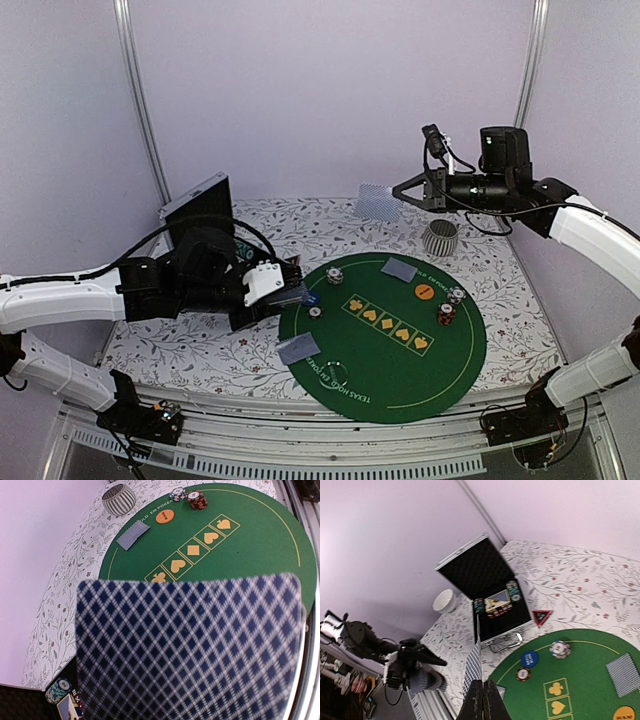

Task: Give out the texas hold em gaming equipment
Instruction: Distribute the poker card in the big blind area, then pick up the poker card from the face-down deck piles.

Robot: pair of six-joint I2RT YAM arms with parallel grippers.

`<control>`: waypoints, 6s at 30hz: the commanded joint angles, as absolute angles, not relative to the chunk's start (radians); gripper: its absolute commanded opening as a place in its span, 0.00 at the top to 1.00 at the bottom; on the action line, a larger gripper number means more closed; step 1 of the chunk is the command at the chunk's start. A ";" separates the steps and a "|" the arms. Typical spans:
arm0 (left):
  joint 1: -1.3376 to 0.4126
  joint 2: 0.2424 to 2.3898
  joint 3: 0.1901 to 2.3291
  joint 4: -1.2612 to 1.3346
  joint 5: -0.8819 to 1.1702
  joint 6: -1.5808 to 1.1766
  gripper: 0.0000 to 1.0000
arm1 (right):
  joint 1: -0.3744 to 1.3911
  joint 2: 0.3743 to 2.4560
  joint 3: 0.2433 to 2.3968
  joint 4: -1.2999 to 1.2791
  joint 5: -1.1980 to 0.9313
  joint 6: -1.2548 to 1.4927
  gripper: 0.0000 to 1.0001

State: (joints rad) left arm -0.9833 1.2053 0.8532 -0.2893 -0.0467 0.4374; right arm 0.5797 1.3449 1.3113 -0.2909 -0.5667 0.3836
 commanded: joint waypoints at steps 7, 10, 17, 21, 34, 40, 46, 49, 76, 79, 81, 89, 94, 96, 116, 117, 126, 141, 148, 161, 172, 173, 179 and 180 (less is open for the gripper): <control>-0.975 1.198 0.851 -0.265 -0.039 0.437 0.58 | 0.401 1.374 1.134 -0.235 -0.440 0.344 0.98; -0.975 1.198 0.852 -0.264 -0.040 0.438 0.58 | 0.374 1.416 1.092 -0.164 -0.459 0.341 0.98; -0.974 1.200 0.851 -0.265 -0.040 0.437 0.58 | 0.356 1.518 1.074 -0.097 -0.433 0.338 0.98; -0.975 1.200 0.851 -0.265 -0.040 0.437 0.58 | 0.350 1.559 1.063 -0.061 -0.431 0.332 0.98; -0.975 1.200 0.851 -0.267 -0.037 0.437 0.58 | 0.299 1.738 1.064 -0.014 -0.526 0.305 0.98; -0.974 1.202 0.851 -0.267 -0.035 0.437 0.58 | 0.279 1.804 1.059 0.011 -0.546 0.310 0.98; -0.975 1.205 0.852 -0.267 -0.032 0.438 0.58 | 0.271 1.869 1.089 0.021 -0.555 0.310 0.98; -0.975 1.208 0.851 -0.268 -0.033 0.438 0.58 | 0.267 1.893 1.110 0.028 -0.557 0.312 0.98; -0.974 1.214 0.851 -0.272 -0.024 0.440 0.58 | 0.267 1.993 1.119 0.192 -0.526 0.479 0.98; -0.973 1.213 0.851 -0.272 -0.024 0.439 0.58 | 0.268 2.008 1.119 0.190 -0.514 0.482 0.98; -0.974 1.213 0.851 -0.273 -0.024 0.440 0.58 | 0.267 2.011 1.114 0.186 -0.499 0.483 0.98; -0.974 1.215 0.851 -0.273 -0.022 0.439 0.58 | 0.267 1.972 1.063 0.186 -0.453 0.484 0.98; -0.974 1.215 0.851 -0.274 -0.020 0.438 0.58 | 0.268 1.958 1.048 0.182 -0.439 0.479 0.86; -0.973 1.215 0.852 -0.273 -0.020 0.437 0.58 | 0.267 1.947 1.048 0.178 -0.431 0.477 0.82; -0.973 1.212 0.854 -0.274 -0.025 0.442 0.58 | 0.524 1.572 1.115 -0.042 -0.320 0.256 0.01; -0.973 1.212 0.855 -0.274 -0.025 0.443 0.58 | 0.544 1.564 1.136 -0.042 -0.415 0.240 0.01; -0.974 1.209 0.854 -0.270 -0.037 0.442 0.58 | 0.771 1.610 1.255 -0.023 -0.728 0.337 0.01; -0.974 1.201 0.851 -0.264 -0.047 0.444 0.58 | 0.890 1.806 1.423 -0.165 -0.678 0.323 0.01; -0.973 1.201 0.850 -0.260 -0.054 0.444 0.58 | 0.891 1.794 1.437 -0.236 -0.577 0.280 0.01; -0.972 1.197 0.850 -0.255 -0.061 0.443 0.58 | 0.882 1.724 1.445 -0.356 -0.436 0.209 0.01; -0.972 1.201 0.848 -0.255 -0.055 0.445 0.58 | 0.883 1.723 1.487 -0.339 -0.613 0.230 0.01; -0.972 1.201 0.848 -0.255 -0.054 0.444 0.58 | 0.882 1.720 1.487 -0.324 -0.632 0.236 0.03; -0.971 1.200 0.848 -0.256 -0.054 0.445 0.58 | 0.882 1.739 1.494 -0.264 -0.757 0.308 0.24; -0.972 1.199 0.847 -0.257 -0.053 0.444 0.58 | 0.882 1.738 1.494 -0.265 -0.756 0.316 0.28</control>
State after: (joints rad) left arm -0.9787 1.2072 0.8509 -0.2890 -0.0608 0.4408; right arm 0.8871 1.7401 1.4616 -0.3065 -0.6674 0.2657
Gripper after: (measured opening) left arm 0.422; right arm 0.776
